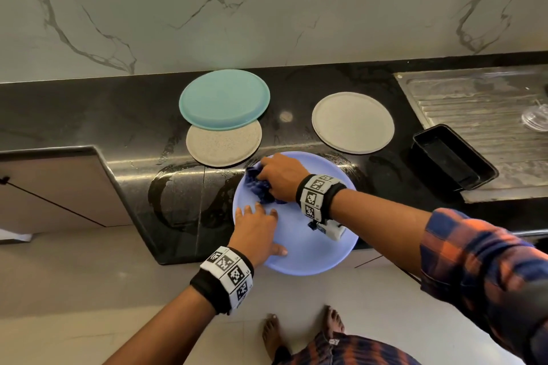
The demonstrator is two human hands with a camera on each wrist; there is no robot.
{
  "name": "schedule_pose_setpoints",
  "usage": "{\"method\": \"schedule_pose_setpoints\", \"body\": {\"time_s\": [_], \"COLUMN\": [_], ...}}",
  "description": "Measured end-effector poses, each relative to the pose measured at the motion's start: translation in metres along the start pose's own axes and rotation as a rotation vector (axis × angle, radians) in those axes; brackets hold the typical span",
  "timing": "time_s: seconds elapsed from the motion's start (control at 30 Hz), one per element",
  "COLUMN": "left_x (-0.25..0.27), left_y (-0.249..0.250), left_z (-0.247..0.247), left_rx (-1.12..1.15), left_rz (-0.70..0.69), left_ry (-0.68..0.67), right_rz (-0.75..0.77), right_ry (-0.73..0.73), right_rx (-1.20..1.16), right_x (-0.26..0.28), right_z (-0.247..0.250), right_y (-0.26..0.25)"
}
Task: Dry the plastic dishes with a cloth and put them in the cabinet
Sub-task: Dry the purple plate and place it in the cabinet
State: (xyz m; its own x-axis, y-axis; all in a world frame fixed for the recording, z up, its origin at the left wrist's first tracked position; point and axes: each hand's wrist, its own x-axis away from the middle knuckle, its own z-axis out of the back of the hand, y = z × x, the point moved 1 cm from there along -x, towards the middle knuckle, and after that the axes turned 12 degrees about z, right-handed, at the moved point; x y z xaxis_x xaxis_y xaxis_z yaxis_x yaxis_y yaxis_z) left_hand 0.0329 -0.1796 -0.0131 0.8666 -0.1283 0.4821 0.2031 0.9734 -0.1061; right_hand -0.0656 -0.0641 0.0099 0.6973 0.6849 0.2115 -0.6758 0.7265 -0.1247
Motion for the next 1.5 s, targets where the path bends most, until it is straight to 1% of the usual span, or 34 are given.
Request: {"method": "schedule_pose_setpoints", "body": {"time_s": [0.03,0.1,0.17,0.23,0.33,0.43,0.5,0.6,0.63,0.7,0.8,0.9,0.93,1.0,1.07,1.2,1.27,1.33,1.4,1.5], "left_x": [0.000,-0.001,0.000,0.000,0.001,0.000,0.000,0.000,-0.001,-0.001,-0.001,-0.001,-0.001,-0.001,0.000,0.000,0.000,0.000,0.001,0.002], "left_y": [0.001,0.002,0.002,0.000,-0.001,0.001,0.000,0.000,0.000,0.001,0.002,0.003,0.003,0.004,0.005,0.004,0.005,0.004,0.003,0.003], "left_z": [0.001,0.001,0.001,0.001,0.002,0.003,0.001,-0.002,-0.002,0.001,0.007,0.009,0.009,0.009,0.008,0.010,0.009,0.007,0.005,0.004], "left_rx": [0.001,0.003,0.003,0.017,0.019,0.003,0.004,0.011,0.011,0.008,0.023,0.045,0.048,0.043,0.019,0.006,0.011,0.015,0.016,0.016], "left_rz": [0.005,0.008,0.011,0.014,0.011,0.012,0.003,-0.015,-0.017,-0.014,-0.013,-0.004,0.000,0.010,0.012,0.006,0.002,0.003,0.005,0.005], "left_ry": [-0.001,0.006,0.001,-0.013,-0.015,-0.012,-0.009,-0.003,-0.006,-0.016,-0.040,-0.033,-0.025,-0.023,-0.032,-0.020,-0.017,-0.002,0.015,0.024], "right_rz": [0.062,0.136,0.130,0.035,-0.196,-0.380,-0.450,-0.471,-0.458,-0.359,-0.116,0.113,0.162,0.178,0.087,-0.270,-0.395,-0.476,-0.522,-0.519], "right_ry": [0.001,0.000,0.002,0.005,0.029,-0.042,-0.075,-0.072,-0.061,-0.022,0.013,0.003,0.012,0.025,0.037,-0.049,-0.099,-0.129,-0.163,-0.217], "right_rx": [0.006,0.026,0.044,0.053,0.027,0.011,0.017,0.036,0.028,0.003,-0.062,0.019,0.063,0.129,0.151,0.159,0.112,0.069,0.049,0.033], "right_x": [-0.002,-0.003,-0.001,0.005,0.027,0.065,0.086,0.092,0.087,0.069,0.028,0.001,-0.001,0.002,0.014,0.055,0.085,0.115,0.139,0.155], "right_z": [-0.002,-0.004,-0.004,-0.002,0.005,0.004,-0.001,-0.005,-0.004,-0.003,0.001,-0.003,-0.006,-0.011,-0.008,0.009,0.009,0.003,-0.006,-0.013], "right_y": [-0.001,-0.001,0.005,0.015,0.037,0.046,0.046,0.044,0.044,0.042,0.027,0.004,0.001,0.004,0.017,0.040,0.038,0.027,0.006,-0.028]}}
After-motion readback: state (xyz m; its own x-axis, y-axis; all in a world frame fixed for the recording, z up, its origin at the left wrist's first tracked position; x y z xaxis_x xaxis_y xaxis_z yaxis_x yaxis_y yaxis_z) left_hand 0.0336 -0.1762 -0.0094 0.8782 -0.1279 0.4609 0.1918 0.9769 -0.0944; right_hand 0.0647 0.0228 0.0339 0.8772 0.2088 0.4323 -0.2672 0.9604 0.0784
